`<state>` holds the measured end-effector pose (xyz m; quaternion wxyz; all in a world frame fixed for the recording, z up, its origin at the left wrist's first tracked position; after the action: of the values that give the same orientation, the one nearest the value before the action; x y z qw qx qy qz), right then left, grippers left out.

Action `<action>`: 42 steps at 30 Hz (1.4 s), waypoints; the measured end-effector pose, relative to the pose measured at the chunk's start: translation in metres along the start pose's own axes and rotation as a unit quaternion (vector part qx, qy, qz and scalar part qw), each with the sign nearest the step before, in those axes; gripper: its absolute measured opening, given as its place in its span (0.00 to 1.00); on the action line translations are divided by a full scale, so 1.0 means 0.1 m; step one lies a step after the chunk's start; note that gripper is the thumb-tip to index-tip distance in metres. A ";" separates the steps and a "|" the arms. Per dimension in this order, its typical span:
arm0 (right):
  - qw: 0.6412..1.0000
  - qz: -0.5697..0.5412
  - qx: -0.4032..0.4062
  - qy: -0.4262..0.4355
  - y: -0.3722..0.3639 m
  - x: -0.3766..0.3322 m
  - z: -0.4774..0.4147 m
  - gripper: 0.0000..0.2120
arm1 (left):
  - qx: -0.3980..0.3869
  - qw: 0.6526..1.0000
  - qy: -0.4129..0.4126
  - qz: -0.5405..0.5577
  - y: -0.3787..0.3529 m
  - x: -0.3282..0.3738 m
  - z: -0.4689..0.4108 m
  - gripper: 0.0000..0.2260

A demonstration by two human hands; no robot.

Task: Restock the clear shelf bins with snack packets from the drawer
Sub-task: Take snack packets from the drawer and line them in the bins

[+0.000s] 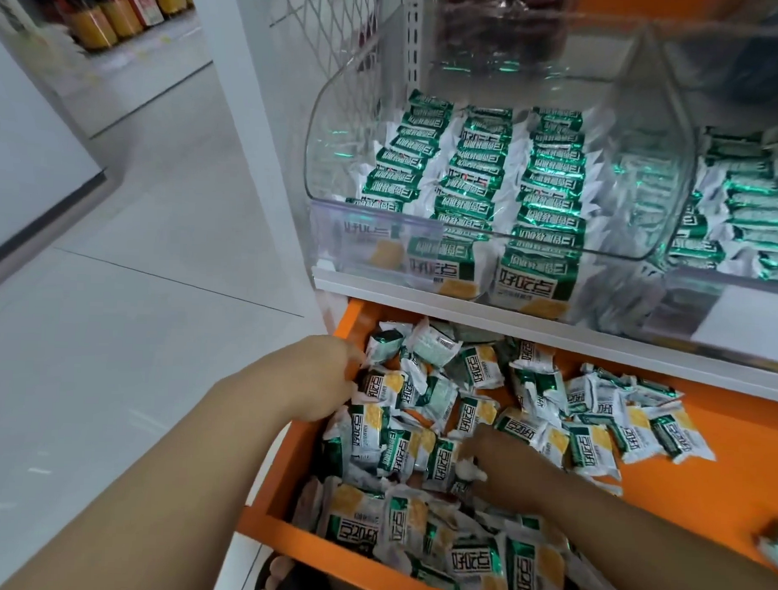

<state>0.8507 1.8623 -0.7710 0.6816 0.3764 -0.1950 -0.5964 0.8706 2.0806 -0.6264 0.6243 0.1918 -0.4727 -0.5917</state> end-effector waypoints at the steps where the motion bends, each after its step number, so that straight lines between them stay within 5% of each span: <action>1: 1.000 -0.013 0.027 0.002 0.12 -0.03 0.08 0.05 | 0.017 1.000 -0.002 0.000 0.04 0.01 0.02 0.19; 6: 0.988 -0.039 0.139 0.050 0.89 -0.26 0.70 0.15 | 0.154 0.988 0.013 0.026 0.28 0.05 0.15 0.13; 12: 0.945 -0.205 0.215 0.139 1.86 -0.60 1.46 0.11 | 0.298 0.952 -0.014 0.065 0.48 0.18 0.34 0.05; 18: 0.874 -0.269 0.365 0.174 2.59 -0.85 1.66 0.12 | 0.317 0.945 -0.007 0.076 0.55 0.27 0.45 0.04; 21: 0.870 -0.244 0.402 0.151 2.80 -0.94 1.47 0.13 | 0.314 0.945 -0.012 0.093 0.59 0.26 0.48 0.05; 27: 0.920 -0.179 0.334 0.105 2.87 -1.20 1.01 0.14 | 0.294 0.948 -0.014 0.118 0.60 0.19 0.51 0.06; 37: 0.905 -0.331 0.248 0.105 2.85 -1.28 0.70 0.13 | 0.301 0.946 -0.015 0.117 0.65 0.09 0.51 0.05; 42: 0.936 -0.252 0.216 0.115 2.81 -1.20 0.65 0.11 | 0.303 0.946 -0.014 0.114 0.65 0.08 0.51 0.05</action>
<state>0.9661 1.9611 -0.4980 0.4293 0.6170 -0.1380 -0.6449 0.8640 2.1042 -0.5473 0.5933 0.3083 -0.6574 -0.3474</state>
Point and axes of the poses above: each hand's wrist, its own z-axis away from the middle knuckle, its own y-axis out of the back of the hand, x = y × z, the point moved 4 cm from there along -z, towards the middle knuckle, and after that the axes turned 12 degrees about -y, right-handed, at the moved point
